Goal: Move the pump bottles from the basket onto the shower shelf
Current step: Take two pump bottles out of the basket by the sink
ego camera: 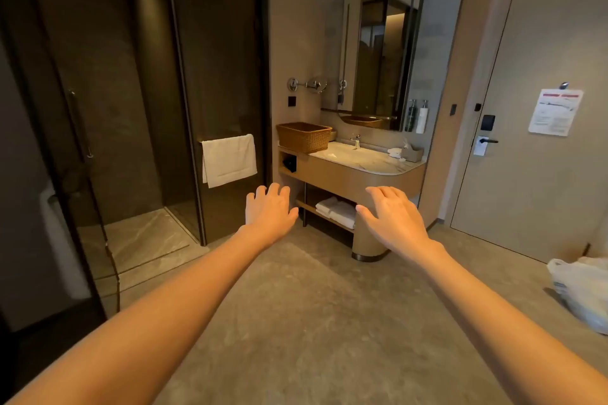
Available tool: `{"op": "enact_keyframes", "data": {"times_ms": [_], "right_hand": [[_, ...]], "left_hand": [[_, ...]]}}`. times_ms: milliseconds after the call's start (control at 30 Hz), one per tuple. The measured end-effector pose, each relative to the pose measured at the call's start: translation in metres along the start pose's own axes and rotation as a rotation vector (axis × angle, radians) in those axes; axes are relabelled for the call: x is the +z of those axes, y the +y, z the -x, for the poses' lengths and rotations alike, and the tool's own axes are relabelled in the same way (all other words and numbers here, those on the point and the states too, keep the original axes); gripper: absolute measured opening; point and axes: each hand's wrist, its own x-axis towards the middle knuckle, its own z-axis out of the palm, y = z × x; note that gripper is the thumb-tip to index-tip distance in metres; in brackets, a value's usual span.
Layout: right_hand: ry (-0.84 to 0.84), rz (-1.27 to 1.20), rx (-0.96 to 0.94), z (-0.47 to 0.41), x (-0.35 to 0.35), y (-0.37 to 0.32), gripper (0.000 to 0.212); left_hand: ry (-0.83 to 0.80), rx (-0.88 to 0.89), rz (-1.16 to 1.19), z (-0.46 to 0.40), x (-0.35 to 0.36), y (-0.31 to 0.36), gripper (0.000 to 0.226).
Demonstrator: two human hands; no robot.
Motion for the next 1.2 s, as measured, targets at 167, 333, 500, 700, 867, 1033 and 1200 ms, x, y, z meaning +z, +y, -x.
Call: {"op": "enact_keyframes", "data": {"times_ms": [167, 333, 500, 700, 867, 1033, 1200], "right_hand": [[-0.029, 0.008, -0.016, 0.006, 0.018, 0.029, 0.051], [-0.067, 0.020, -0.021, -0.011, 0.033, 0.058, 0.052], [-0.019, 0.020, -0.035, -0.065, 0.046, 0.075, 0.051], [-0.077, 0.042, -0.055, -0.143, 0.111, 0.092, 0.051], [-0.056, 0.045, -0.054, -0.252, 0.140, 0.107, 0.051], [-0.021, 0.011, -0.050, -0.341, 0.180, 0.117, 0.050], [-0.175, 0.009, -0.040, -0.390, 0.262, 0.150, 0.041]], "left_hand": [[-0.030, -0.010, -0.010, -0.001, 0.020, 0.020, 0.051], [-0.039, -0.008, -0.019, -0.021, 0.036, 0.034, 0.051], [-0.020, -0.007, -0.027, -0.075, 0.047, 0.035, 0.052], [-0.054, 0.009, -0.035, -0.157, 0.098, 0.021, 0.054], [-0.026, -0.017, -0.004, -0.261, 0.127, -0.007, 0.054], [-0.037, -0.048, 0.015, -0.353, 0.164, -0.022, 0.054], [-0.125, -0.005, -0.001, -0.404, 0.246, -0.026, 0.053]]}}
